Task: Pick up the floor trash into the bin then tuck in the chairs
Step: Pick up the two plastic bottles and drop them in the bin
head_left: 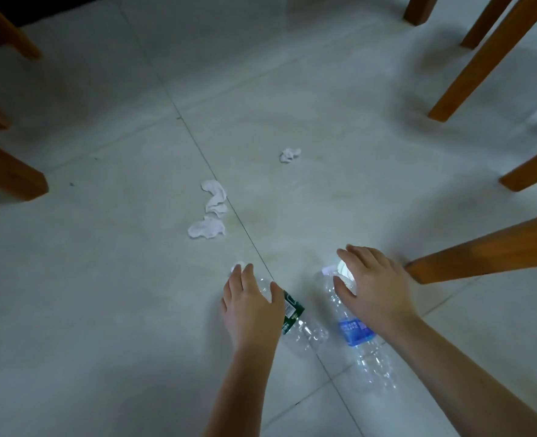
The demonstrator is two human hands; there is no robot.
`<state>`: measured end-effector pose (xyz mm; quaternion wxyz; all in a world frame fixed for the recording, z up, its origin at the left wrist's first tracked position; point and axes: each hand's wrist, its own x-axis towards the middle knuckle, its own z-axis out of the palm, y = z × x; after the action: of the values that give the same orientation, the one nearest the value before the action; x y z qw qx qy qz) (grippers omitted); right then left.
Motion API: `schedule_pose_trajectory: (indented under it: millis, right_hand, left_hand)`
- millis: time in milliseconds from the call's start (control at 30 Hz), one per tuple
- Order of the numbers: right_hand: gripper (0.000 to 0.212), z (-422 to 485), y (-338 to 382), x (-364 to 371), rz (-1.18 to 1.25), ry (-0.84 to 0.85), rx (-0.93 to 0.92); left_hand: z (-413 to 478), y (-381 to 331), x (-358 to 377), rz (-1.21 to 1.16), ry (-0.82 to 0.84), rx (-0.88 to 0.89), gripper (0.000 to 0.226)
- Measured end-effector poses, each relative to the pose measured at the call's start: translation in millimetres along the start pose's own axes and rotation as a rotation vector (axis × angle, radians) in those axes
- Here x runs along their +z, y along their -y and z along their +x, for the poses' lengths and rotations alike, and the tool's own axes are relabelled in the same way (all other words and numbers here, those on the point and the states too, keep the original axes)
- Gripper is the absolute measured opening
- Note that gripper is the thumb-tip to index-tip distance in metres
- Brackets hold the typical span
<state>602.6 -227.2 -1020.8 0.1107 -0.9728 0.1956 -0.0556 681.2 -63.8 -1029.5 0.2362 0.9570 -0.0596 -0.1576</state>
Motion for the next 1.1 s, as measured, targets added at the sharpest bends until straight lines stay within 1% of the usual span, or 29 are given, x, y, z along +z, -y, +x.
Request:
schedule_pose_trajectory:
  millis: [133, 233, 267, 333, 433, 500, 567, 667, 767, 900, 1033, 1100]
  right_hand:
    - [0.040, -14, -10, 30, -0.010, 0.028, 0.044]
    - [0.038, -23, -14, 44, -0.009, 0.019, 0.074]
    - [0.040, -26, -15, 49, 0.002, 0.029, 0.091]
    - [0.046, -35, -18, 60, 0.049, 0.060, 0.137]
    - [0.045, -46, -21, 68, 0.100, 0.117, 0.212]
    - [0.051, -51, -26, 69, 0.142, 0.186, 0.282]
    - [0.057, -54, -29, 69, 0.183, 0.219, 0.322]
    - [0.060, -54, -31, 70, 0.245, 0.254, 0.368]
    - [0.062, -57, -29, 74, 0.331, 0.264, 0.411]
    - [0.070, -62, -24, 84, 0.420, 0.276, 0.457]
    - [0.077, -65, -24, 91, 0.518, 0.266, 0.530]
    - [0.078, -65, -24, 92, 0.560, 0.256, 0.551]
  left_hand:
    - [-7, 8, 34, -0.011, 0.012, -0.035, 0.054]
    - [-11, 11, 48, -0.009, 0.010, -0.073, 0.055]
    - [-12, 11, 51, -0.006, 0.016, -0.088, 0.057]
    - [-14, 11, 56, -0.010, 0.024, -0.126, 0.059]
    - [-18, 10, 64, -0.051, 0.026, -0.166, 0.064]
    - [-19, 9, 69, -0.090, 0.032, -0.199, 0.067]
    - [-19, 9, 74, -0.121, 0.047, -0.245, 0.070]
    - [-19, 11, 81, -0.142, 0.060, -0.291, 0.076]
    - [-19, 15, 88, -0.189, 0.050, -0.316, 0.082]
    - [-20, 15, 93, -0.254, 0.024, -0.319, 0.088]
    - [-18, 16, 93, -0.410, 0.004, -0.409, 0.091]
    - [-16, 18, 92, -0.447, 0.018, -0.440, 0.092]
